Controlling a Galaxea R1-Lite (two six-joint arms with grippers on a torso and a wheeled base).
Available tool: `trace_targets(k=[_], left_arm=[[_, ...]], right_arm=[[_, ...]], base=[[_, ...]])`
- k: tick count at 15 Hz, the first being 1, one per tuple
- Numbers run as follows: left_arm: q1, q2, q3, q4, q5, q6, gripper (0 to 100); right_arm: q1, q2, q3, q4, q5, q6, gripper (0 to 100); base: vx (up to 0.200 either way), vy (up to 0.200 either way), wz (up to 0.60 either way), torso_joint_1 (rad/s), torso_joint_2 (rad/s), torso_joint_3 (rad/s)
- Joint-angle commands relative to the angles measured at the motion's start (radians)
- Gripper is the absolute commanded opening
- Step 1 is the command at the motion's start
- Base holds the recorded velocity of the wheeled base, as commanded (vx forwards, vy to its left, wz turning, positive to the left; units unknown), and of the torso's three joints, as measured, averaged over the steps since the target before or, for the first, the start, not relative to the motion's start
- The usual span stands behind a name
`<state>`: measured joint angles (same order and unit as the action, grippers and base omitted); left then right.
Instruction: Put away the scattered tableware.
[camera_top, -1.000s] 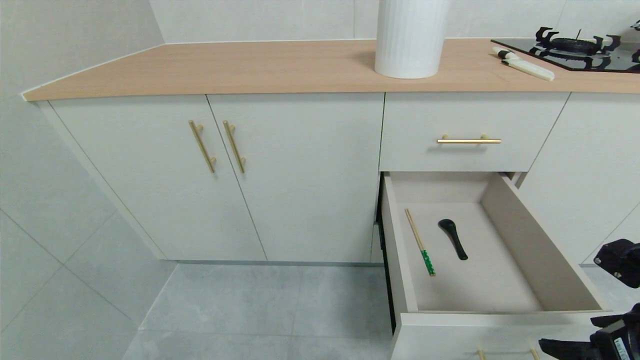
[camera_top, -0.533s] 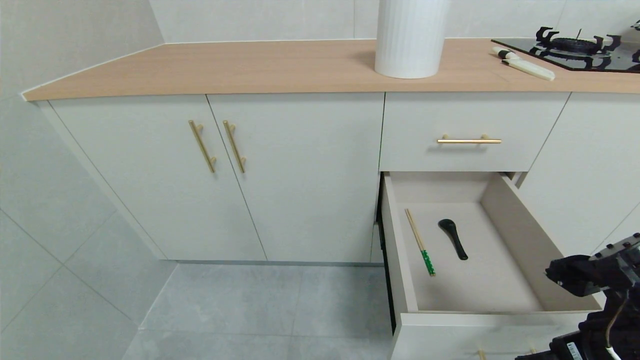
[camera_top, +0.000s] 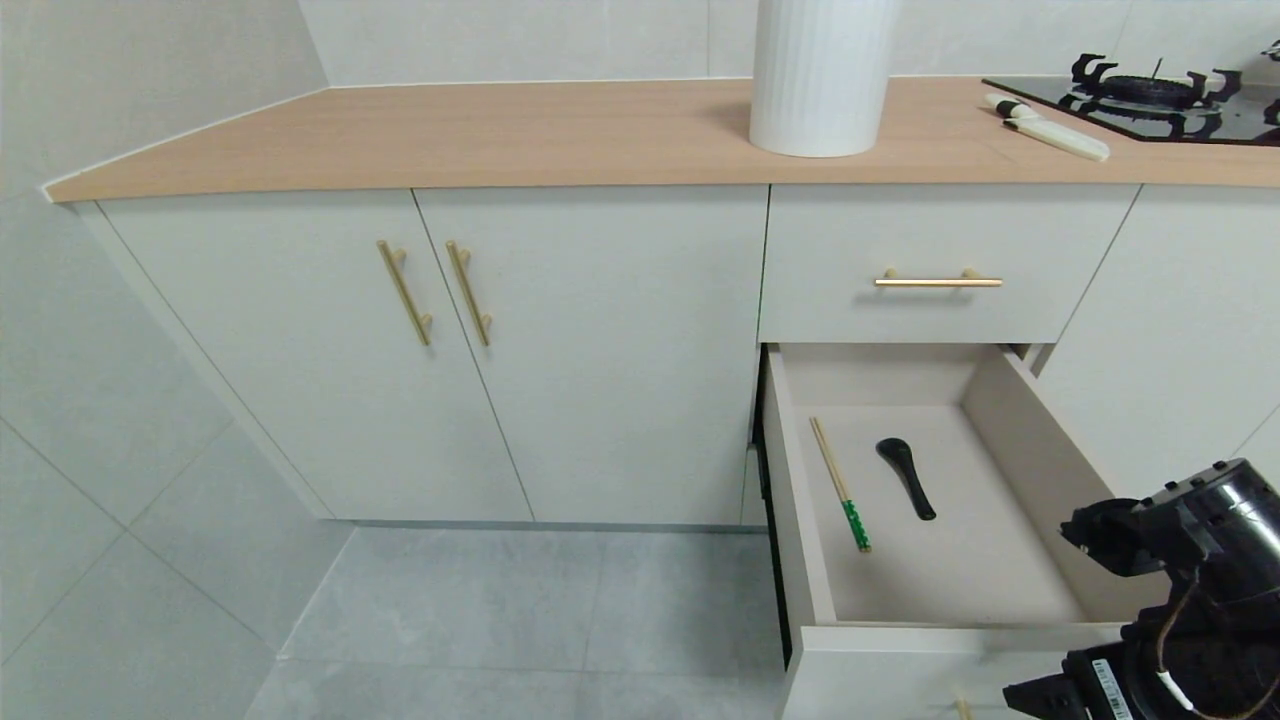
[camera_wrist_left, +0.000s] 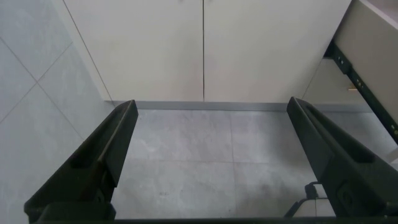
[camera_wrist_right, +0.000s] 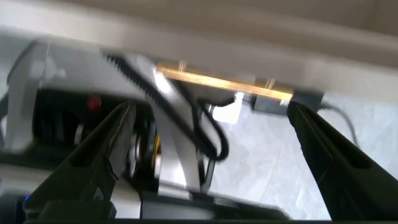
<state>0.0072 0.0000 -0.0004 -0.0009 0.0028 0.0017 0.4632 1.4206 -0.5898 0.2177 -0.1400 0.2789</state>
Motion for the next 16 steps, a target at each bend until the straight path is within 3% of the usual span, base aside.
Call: trace_targets(k=[1,10,14,16], left_arm=[[0.0,0.002,0.0,-0.001,0.0,0.0,100],[0.0,0.002,-0.001,-0.001,0.0,0.0,100],[0.0,0.002,0.0,-0.001,0.0,0.0,100],[0.0,0.002,0.0,-0.001,0.0,0.0,100]], right_arm=[[0.0,0.027,0.013,-0.024,-0.009,0.0,100],[0.0,0.086,0.047,-0.239,-0.102,0.082,100],[-0.024,0.133,0.044,-0.299,-0.127,0.082,100],[-0.049,0.17,0.039,-0.393,-0.127,0.074,100]], base=[[0.0,0.0,0.0,0.0,0.0,0.0],[0.0,0.0,0.0,0.0,0.0,0.0],[0.0,0.0,0.0,0.0,0.0,0.0],[0.0,0.0,0.0,0.0,0.0,0.0]])
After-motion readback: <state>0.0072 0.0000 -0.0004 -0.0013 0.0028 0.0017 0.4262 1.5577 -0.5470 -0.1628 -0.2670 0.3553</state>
